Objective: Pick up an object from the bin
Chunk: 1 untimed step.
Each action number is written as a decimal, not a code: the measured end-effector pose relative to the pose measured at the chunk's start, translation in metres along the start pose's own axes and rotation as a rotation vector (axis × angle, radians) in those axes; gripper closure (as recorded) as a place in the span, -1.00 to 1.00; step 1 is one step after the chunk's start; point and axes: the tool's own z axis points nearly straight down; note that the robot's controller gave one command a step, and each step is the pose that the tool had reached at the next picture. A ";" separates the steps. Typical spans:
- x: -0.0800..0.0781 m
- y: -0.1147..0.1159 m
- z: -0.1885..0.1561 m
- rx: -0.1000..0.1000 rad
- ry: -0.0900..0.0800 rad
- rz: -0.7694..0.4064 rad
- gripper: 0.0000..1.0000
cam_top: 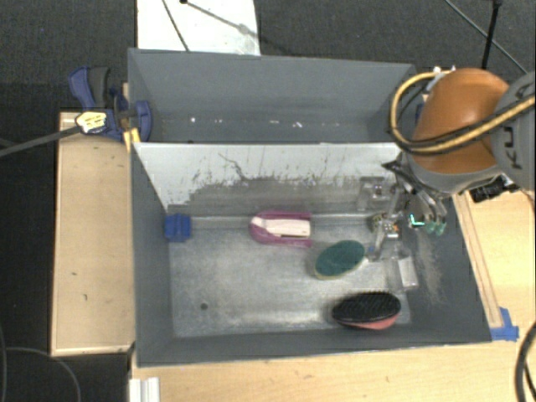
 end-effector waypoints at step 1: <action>0.032 0.028 0.103 -0.001 0.000 -0.049 -1.00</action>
Offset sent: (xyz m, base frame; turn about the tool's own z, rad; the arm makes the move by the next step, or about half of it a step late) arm -0.0305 0.0267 -0.0994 -0.0414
